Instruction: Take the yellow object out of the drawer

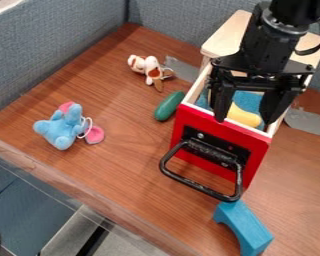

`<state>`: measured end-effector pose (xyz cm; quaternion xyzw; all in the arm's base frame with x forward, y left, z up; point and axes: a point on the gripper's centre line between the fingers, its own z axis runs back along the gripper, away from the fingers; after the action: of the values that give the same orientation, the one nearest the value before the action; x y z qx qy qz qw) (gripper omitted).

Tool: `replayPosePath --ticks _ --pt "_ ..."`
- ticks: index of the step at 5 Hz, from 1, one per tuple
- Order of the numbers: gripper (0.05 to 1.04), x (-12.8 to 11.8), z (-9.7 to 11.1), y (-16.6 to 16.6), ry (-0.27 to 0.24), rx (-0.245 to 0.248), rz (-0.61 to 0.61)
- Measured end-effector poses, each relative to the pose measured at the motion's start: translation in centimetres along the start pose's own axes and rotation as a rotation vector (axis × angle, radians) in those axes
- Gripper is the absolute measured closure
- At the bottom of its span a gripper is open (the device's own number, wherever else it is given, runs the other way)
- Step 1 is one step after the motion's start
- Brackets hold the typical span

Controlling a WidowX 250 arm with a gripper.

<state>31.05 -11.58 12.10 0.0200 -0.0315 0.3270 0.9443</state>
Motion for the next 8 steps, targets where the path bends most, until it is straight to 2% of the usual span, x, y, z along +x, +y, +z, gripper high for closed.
replayPosePath --ticks 2,4,6,8 --pt "0.084 1.3 -0.6 -0.7 0.013 0.013 0.025" --pt "0.084 3.4 -1.3 -1.1 -0.017 -0.006 0.098" --pt "0.084 5.3 -2.3 -1.3 -0.016 0.0 0.156" --pt "0.084 5.5 -4.2 -1.6 -0.019 0.01 0.199"
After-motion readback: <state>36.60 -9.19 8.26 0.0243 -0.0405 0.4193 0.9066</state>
